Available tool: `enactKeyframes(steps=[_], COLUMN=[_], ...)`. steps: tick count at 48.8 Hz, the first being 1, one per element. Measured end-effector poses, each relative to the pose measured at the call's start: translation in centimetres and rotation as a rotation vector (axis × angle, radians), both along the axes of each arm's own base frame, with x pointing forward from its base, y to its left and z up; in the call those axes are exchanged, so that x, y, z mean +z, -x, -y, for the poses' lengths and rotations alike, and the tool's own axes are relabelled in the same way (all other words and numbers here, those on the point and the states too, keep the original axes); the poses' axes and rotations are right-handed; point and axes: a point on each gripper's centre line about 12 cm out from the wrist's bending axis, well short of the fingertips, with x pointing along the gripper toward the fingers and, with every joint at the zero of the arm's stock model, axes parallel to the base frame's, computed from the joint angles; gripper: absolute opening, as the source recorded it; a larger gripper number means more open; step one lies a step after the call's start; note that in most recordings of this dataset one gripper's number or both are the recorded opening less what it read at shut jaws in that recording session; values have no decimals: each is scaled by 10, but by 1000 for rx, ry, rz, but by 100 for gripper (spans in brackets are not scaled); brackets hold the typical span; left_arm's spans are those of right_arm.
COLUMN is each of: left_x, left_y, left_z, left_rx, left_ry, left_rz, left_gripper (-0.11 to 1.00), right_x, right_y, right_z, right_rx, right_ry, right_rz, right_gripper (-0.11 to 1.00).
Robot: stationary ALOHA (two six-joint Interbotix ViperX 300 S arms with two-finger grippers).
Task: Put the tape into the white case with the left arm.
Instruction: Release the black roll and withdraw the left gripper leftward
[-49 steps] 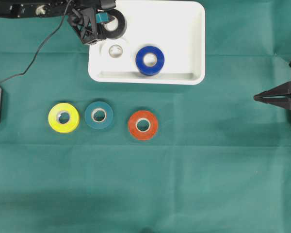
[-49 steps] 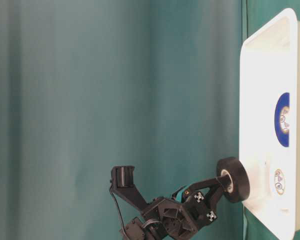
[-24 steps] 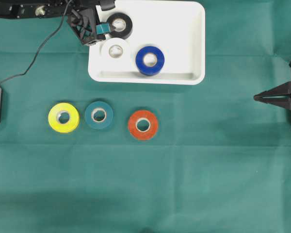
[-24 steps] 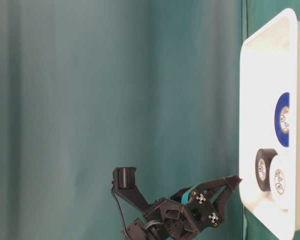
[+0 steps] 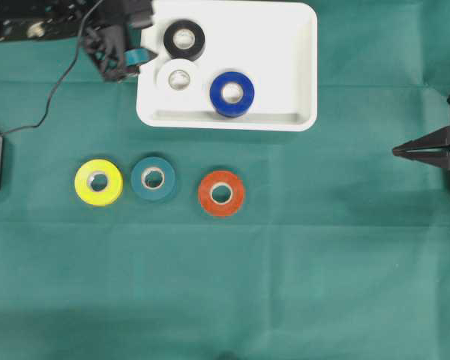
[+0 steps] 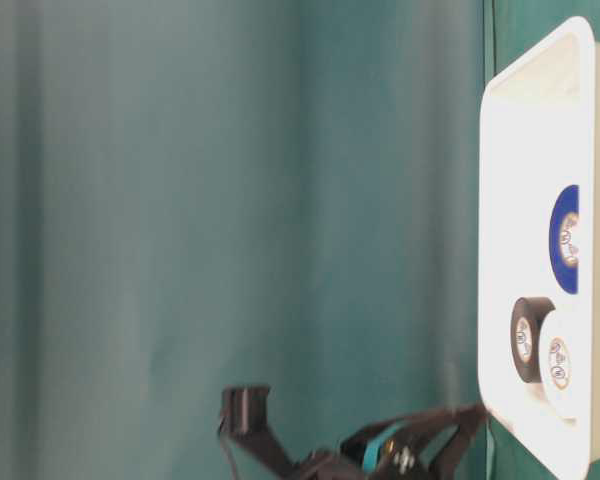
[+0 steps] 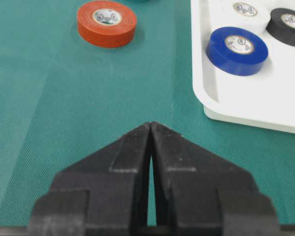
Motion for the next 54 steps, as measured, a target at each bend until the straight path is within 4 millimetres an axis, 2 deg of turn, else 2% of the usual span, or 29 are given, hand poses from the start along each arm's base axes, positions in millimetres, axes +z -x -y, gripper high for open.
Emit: enactKeyframes(steps=[18,27,39,54], left_x=[9,9,11,19], left_y=[67,88,101,98], left_z=[43,65,88,135], left_rx=[-7,-19,-37,-251], left_ry=[-7,13,44,45], left_rz=[22,35,86,152], left_gripper=[94,94,94,94], right_x=[0,0,0,0], right_y=[0,0,0,0], right_z=[0,0,0,0], right_rx=[0,0,0,0], right_ry=[0,0,0,0], right_rz=[2,2,2,2], right_gripper=[-10,-10,-10,-10])
